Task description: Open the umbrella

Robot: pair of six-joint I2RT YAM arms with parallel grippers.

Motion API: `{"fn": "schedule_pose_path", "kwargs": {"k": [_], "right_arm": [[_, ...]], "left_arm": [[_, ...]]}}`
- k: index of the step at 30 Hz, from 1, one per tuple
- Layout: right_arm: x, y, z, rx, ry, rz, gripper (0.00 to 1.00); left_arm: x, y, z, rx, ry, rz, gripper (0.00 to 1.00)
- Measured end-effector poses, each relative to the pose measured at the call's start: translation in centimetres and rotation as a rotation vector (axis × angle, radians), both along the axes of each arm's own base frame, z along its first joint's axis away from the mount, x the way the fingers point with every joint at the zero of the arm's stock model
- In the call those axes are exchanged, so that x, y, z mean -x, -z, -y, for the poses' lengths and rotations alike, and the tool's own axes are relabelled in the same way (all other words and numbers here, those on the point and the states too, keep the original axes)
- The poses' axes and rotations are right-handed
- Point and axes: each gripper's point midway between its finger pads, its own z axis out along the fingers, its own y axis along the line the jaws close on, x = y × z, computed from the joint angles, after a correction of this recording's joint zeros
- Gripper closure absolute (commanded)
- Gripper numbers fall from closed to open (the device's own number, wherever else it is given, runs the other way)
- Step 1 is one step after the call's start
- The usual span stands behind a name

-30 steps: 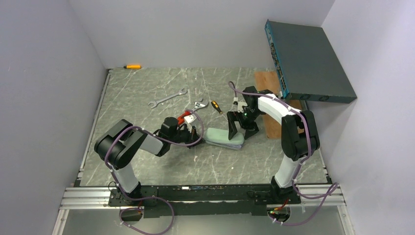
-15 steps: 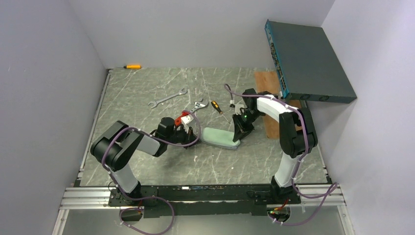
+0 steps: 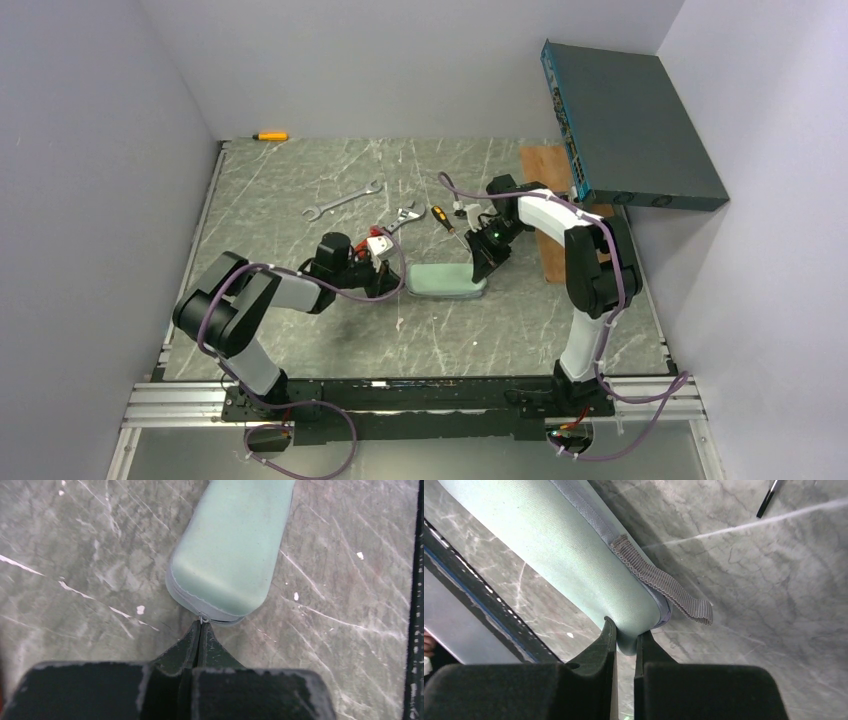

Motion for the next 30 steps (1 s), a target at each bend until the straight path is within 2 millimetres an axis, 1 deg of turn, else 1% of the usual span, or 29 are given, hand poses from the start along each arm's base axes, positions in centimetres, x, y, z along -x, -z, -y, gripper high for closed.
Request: {"fn": "schedule_pose_path", "kwargs": {"k": [4,8,9,10,12,13,14,15,17,19,20,22,25,28,30], "right_arm": [[-0.6,0.0,0.0,-0.018,-0.069,0.062,1.00],[-1.8,-0.1,-0.4,-0.034,-0.184,0.189,1.00],[-2.2,-0.2,-0.6,-0.033,-0.215,0.217,0.93],[-2.6,-0.3,-0.7,-0.028,-0.234,0.232,0.82],[-4.0,-0.4,-1.0,-0.007,-0.261,0.260,0.51],[-5.1,-0.5,-1.2,0.003,-0.260,0.271,0.41],[-6.8,-0.6,-1.3,0.029,-0.254,0.299,0.32],[-8.5,-0.9,-1.5,0.044,-0.235,0.324,0.26],[-13.0,-1.9,-2.6,0.049,-0.182,0.412,0.19],[-16.1,-2.6,-3.2,0.052,-0.126,0.473,0.14],[-16.9,-2.9,-3.4,0.053,-0.097,0.484,0.12],[-17.3,-3.5,-3.5,0.057,-0.041,0.471,0.11],[-16.7,-4.4,-3.3,0.065,0.044,0.416,0.11],[-14.6,-4.5,-2.0,0.090,0.142,0.311,0.10],[-12.2,-4.3,-0.4,0.101,0.219,0.205,0.09]], "left_arm": [[-0.7,-0.3,0.0,-0.022,0.021,0.056,1.00],[-1.1,-0.4,0.1,-0.041,0.050,0.120,1.00],[-1.1,-0.5,0.3,-0.044,0.062,0.139,1.00],[-1.0,-0.6,0.5,-0.047,0.073,0.156,1.00],[-1.0,-0.5,0.7,-0.059,0.089,0.187,1.00],[-0.9,-0.5,0.9,-0.063,0.097,0.199,1.00],[-0.6,-0.5,1.1,-0.066,0.106,0.204,1.00],[-0.2,-0.3,1.3,-0.068,0.115,0.200,1.00],[1.2,0.2,1.9,-0.071,0.145,0.194,1.00],[1.9,0.3,2.4,-0.071,0.155,0.198,1.00],[2.7,0.5,2.8,-0.070,0.174,0.195,1.00],[3.6,0.9,3.0,-0.074,0.187,0.183,1.00],[4.0,0.8,3.3,-0.067,0.191,0.182,1.00],[3.9,0.4,3.7,-0.059,0.189,0.198,1.00],[3.8,0.4,3.8,-0.059,0.185,0.207,1.00]]}}
